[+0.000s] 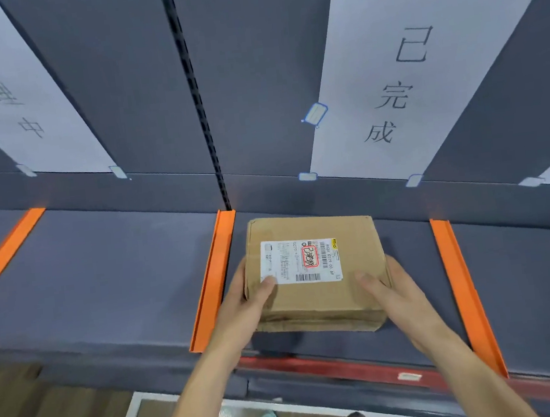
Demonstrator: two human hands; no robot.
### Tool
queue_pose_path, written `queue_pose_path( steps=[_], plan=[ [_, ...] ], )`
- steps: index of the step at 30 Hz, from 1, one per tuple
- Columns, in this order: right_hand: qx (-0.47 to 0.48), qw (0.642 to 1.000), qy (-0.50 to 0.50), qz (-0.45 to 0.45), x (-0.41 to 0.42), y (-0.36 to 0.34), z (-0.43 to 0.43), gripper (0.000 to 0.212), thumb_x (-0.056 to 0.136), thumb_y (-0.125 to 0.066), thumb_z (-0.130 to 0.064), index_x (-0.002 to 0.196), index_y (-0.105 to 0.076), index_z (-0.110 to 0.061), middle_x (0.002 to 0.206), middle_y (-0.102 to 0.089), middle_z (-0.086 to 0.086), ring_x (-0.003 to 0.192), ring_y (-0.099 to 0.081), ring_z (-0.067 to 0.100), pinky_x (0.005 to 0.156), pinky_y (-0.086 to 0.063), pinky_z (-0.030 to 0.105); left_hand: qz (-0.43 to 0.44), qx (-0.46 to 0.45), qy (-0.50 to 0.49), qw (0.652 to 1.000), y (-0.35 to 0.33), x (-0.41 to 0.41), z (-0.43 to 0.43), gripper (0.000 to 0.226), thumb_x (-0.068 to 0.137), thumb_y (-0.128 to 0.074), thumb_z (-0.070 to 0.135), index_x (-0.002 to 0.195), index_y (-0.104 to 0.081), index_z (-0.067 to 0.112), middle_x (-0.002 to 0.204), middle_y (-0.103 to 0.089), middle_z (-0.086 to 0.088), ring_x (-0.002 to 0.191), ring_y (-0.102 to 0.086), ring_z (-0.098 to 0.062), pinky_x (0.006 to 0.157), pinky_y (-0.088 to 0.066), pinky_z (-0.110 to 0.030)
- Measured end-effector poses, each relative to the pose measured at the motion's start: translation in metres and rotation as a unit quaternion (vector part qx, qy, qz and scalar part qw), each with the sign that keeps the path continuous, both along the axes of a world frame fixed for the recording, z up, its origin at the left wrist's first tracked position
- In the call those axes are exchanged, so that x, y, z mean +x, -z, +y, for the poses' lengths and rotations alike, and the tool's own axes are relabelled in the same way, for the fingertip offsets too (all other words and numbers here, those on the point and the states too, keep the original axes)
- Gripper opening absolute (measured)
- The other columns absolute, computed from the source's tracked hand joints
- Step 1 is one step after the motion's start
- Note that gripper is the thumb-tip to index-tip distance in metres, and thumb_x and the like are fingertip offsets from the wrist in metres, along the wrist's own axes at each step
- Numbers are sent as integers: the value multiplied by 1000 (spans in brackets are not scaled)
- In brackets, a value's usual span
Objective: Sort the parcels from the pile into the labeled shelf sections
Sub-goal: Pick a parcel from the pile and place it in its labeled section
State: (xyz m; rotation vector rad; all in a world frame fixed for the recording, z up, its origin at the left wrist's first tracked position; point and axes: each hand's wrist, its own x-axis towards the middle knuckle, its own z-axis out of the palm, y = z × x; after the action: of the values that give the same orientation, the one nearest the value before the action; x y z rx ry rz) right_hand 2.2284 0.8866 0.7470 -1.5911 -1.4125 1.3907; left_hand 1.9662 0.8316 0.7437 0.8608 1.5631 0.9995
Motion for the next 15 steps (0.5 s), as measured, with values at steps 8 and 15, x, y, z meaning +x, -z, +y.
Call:
queue_pose_path(
  steps=[8, 15],
  plan=[
    [-8, 996, 56, -62, -22, 2, 1, 39, 95, -61, -49, 131, -48, -39, 112, -64, -25, 107, -59, 1, 78, -49, 31, -11, 17, 56, 998, 4, -21, 18, 50, 99, -61, 54, 141, -37, 66, 129, -61, 38, 115, -58, 15, 103, -45, -28],
    [13, 995, 41, -93, -29, 2, 19, 51, 88, -57, -60, 133, -45, -37, 112, -60, -26, 101, -58, 2, 68, -43, 23, 16, 27, 73, 997, 1, -24, 21, 50, 98, -54, 65, 142, -31, 68, 136, -57, 38, 121, -55, 16, 99, -43, -22]
  ],
)
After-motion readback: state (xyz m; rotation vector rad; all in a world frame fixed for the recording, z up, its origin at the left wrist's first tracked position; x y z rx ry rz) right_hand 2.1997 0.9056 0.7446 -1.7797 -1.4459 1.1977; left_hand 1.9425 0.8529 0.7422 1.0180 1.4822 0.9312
